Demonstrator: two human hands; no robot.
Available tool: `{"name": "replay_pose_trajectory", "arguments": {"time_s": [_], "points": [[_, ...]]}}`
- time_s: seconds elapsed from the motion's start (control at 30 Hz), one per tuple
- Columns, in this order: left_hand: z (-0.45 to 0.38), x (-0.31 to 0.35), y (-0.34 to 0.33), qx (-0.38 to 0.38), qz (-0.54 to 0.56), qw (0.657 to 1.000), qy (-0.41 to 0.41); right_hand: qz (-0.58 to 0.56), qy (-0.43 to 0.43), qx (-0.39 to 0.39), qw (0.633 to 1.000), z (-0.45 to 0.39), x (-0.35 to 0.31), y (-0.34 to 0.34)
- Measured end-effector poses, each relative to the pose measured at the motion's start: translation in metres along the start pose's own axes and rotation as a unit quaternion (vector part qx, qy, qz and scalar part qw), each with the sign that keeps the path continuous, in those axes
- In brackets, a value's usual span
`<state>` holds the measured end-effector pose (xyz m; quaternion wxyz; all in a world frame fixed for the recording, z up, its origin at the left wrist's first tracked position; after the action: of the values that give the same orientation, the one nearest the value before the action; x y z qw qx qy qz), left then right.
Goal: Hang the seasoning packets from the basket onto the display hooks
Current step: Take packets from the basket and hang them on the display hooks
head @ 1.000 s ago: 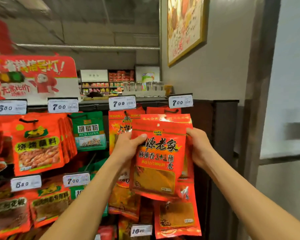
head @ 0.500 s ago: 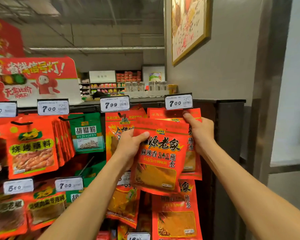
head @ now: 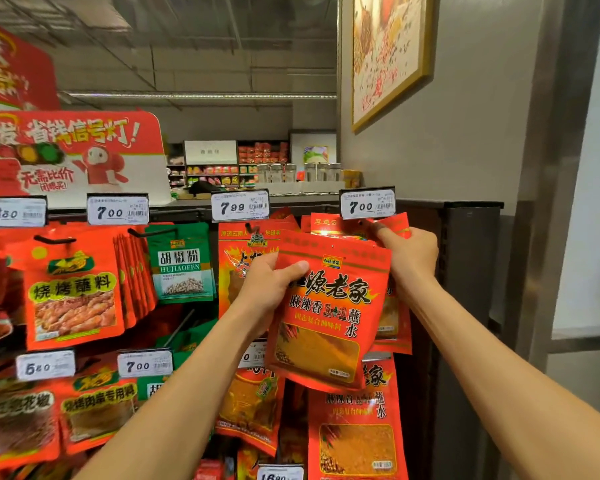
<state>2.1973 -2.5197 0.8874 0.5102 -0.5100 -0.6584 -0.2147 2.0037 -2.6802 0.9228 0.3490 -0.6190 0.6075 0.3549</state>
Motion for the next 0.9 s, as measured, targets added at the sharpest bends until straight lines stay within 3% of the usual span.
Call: {"name": "replay_pose_trajectory", "arguments": {"time_s": [0.33,0.9], "points": [[-0.004,-0.009,-0.003,-0.004,-0.007,1.000,0.026,0.052,0.005,0.009,0.999,-0.003,-0.007,-0.003],[-0.003,-0.018,-0.002,-0.009,-0.022,0.999,0.037,0.045,0.011,-0.002,0.999,-0.001,0.002,-0.004]]}}
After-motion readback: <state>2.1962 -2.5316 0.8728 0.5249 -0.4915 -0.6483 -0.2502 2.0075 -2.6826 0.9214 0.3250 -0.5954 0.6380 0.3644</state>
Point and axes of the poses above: each hand's wrist, its own z-axis away from the middle knuckle, its own y-axis out of the back of the hand, x = y × z, the point moved 7 cm from there along -z, towards the middle knuckle, and after that the axes turned 10 degrees about z, right-handed, at the moved point
